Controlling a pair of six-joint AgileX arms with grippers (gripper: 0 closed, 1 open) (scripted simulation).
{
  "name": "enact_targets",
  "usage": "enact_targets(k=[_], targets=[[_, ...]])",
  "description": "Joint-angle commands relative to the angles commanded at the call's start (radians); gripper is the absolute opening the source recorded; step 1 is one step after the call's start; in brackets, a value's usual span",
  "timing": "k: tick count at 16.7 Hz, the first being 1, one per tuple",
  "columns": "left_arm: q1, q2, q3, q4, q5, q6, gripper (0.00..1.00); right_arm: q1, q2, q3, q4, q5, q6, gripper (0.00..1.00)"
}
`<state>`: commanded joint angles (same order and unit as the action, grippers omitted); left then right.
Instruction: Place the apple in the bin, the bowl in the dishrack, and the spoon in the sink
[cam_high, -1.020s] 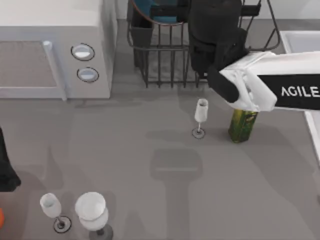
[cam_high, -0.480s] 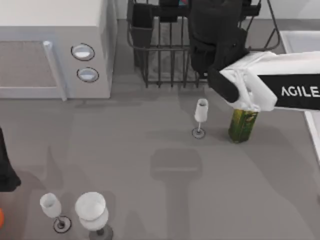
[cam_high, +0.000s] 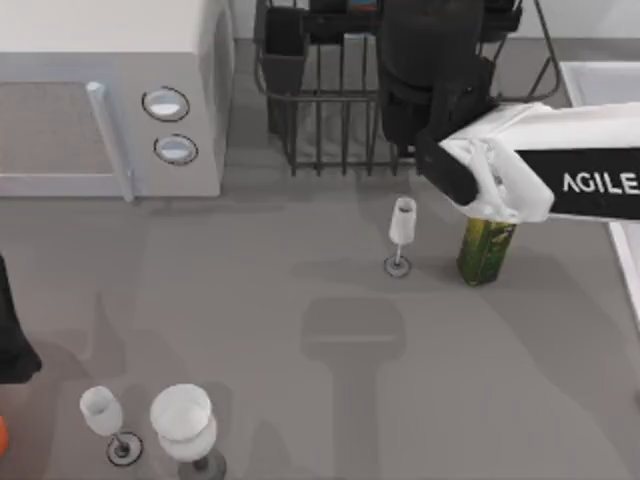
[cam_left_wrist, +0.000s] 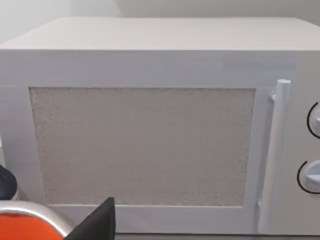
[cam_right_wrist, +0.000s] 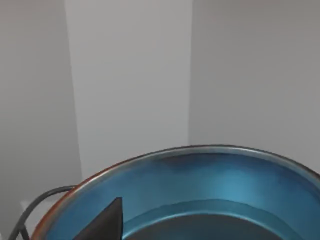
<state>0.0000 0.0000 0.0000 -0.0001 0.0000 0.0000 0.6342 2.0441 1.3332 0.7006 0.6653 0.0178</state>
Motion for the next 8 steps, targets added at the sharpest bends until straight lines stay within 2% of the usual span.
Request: enact_targets(k=[4,8], targets=[[0.0,0.0,0.0,0.0,0.0,0.0,1.0,-0.017,-0.049,-0.037,-0.019,-0.018,0.0,1.0],[0.0,0.0,0.0,0.0,0.0,0.0,1.0,-0.076,-0.231,-0.158,-0.083,-0.078,-0.003,1.0]])
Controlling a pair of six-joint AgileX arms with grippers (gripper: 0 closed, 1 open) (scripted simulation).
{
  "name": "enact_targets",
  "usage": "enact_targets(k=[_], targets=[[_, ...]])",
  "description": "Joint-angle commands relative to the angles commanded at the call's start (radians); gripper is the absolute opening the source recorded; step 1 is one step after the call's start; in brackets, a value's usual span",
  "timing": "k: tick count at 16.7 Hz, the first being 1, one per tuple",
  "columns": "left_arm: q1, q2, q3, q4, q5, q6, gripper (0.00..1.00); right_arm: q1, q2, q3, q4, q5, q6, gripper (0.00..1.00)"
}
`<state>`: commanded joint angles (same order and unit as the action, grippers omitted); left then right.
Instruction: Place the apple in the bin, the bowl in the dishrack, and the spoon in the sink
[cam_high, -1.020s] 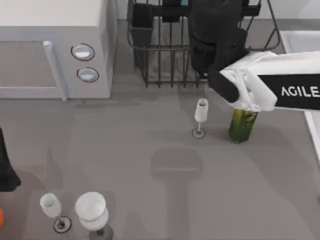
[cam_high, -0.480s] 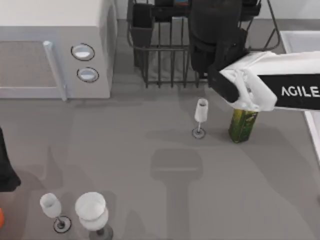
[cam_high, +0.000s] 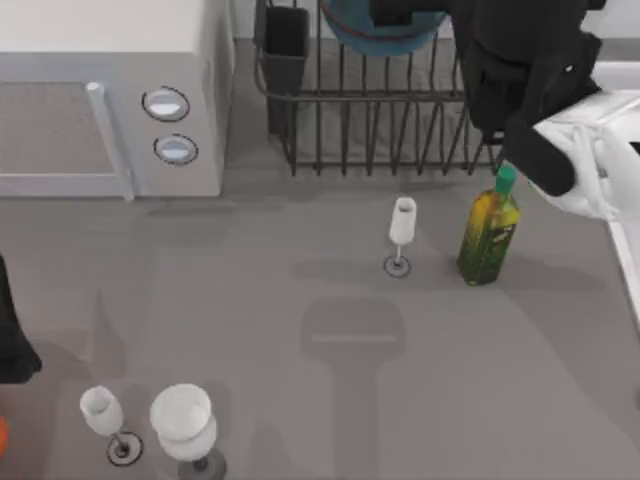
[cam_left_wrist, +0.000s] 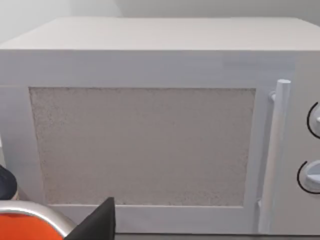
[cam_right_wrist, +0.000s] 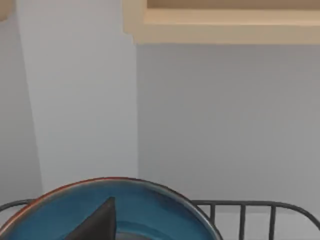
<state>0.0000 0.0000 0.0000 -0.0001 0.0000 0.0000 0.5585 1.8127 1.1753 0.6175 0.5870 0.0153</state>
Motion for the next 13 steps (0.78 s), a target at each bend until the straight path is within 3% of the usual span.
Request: enact_targets(k=[13], targets=[[0.0,0.0,0.0,0.0,0.0,0.0,1.0,-0.356,-1.195,-0.746,-0.392,-0.372,-0.01,1.0]])
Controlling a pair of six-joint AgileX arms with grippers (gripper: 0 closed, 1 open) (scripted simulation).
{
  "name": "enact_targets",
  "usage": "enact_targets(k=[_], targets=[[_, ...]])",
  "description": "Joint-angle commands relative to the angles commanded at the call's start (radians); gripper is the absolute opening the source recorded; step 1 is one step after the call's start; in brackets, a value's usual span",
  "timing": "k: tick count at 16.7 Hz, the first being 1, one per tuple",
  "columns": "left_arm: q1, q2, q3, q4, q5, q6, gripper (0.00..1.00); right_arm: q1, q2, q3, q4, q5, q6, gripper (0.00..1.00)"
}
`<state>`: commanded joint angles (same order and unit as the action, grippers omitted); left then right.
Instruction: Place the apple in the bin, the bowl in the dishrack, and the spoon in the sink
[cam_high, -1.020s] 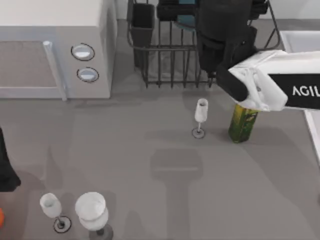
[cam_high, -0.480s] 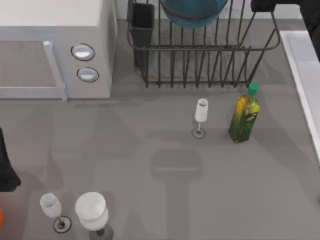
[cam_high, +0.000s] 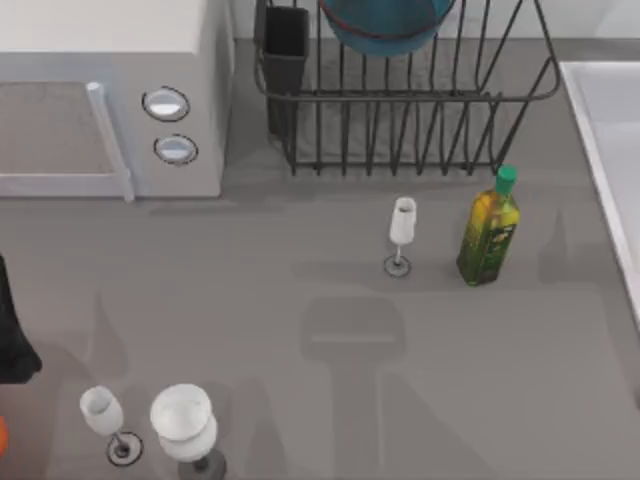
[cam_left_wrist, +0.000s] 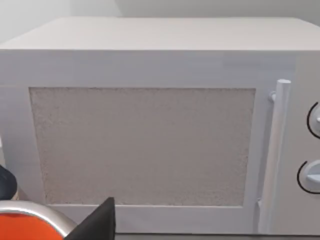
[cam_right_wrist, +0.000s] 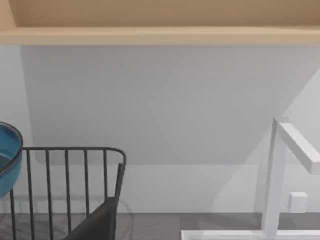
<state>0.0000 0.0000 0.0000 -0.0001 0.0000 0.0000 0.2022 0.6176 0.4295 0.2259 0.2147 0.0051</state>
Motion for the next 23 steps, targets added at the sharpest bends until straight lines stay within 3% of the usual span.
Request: enact_targets(k=[5,10,18,23], targets=[[0.0,0.0,0.0,0.0,0.0,0.0,1.0,-0.131,-0.425,-0.284,-0.146,-0.139,-0.003,1.0],[0.0,0.0,0.0,0.0,0.0,0.0,1.0,-0.2,-0.611,-0.424,-0.223,-0.212,-0.005,1.0],[0.0,0.0,0.0,0.0,0.0,0.0,1.0,-0.205,-0.581,-0.402,-0.252,-0.212,-0.037,1.0],[0.0,0.0,0.0,0.0,0.0,0.0,1.0,-0.236,-0.325,-0.226,-0.463,-0.211,-0.287,1.0]])
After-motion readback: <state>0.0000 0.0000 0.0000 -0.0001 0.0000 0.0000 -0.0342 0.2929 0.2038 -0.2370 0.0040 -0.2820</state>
